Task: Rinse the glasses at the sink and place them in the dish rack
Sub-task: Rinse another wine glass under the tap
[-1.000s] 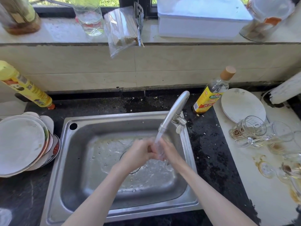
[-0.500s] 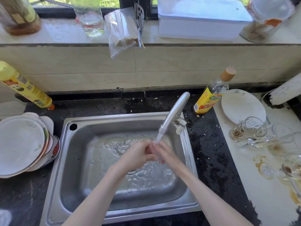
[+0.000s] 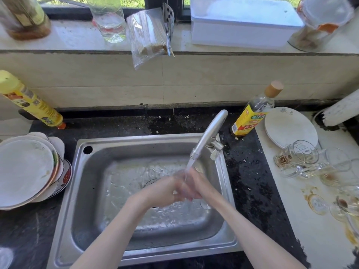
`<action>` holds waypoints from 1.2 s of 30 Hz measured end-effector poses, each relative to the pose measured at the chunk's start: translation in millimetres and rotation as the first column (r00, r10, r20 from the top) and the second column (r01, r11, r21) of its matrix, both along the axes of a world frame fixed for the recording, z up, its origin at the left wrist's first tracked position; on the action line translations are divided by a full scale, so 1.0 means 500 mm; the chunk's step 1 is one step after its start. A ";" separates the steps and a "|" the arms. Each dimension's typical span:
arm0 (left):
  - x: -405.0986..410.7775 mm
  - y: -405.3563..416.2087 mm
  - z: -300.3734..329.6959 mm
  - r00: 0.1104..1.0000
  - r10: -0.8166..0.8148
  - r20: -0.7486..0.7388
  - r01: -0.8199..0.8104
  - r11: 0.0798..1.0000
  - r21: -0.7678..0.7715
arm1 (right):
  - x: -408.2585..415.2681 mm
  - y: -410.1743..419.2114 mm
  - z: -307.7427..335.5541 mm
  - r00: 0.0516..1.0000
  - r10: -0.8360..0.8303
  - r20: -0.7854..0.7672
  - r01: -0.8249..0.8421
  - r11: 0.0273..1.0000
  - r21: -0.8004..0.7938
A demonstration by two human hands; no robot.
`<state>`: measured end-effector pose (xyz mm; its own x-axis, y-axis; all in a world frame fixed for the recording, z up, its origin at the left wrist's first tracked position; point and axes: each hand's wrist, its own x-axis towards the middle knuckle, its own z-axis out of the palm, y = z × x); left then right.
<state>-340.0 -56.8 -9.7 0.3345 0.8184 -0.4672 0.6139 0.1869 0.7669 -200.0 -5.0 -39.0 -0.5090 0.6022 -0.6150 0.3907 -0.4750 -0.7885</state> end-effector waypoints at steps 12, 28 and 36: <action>0.002 0.014 0.029 0.995 0.023 0.097 -0.026 0.999 0.028 | 0.005 -0.002 -0.005 0.998 -0.045 -0.037 0.045 0.999 0.004; 0.015 0.015 0.034 0.969 0.224 0.105 -0.232 0.970 0.077 | 0.007 0.005 0.002 0.998 -0.032 -0.051 0.034 0.999 0.039; 0.000 0.011 0.016 0.999 0.015 0.029 -0.018 0.996 0.082 | 0.017 0.003 0.002 0.998 -0.050 -0.024 0.052 0.994 0.093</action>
<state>-339.9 -51.3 -1.8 0.3330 0.8593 -0.3882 0.5890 0.1319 0.7973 -191.4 -3.5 -38.1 -0.4887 0.6821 -0.5439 0.3507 -0.4172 -0.8384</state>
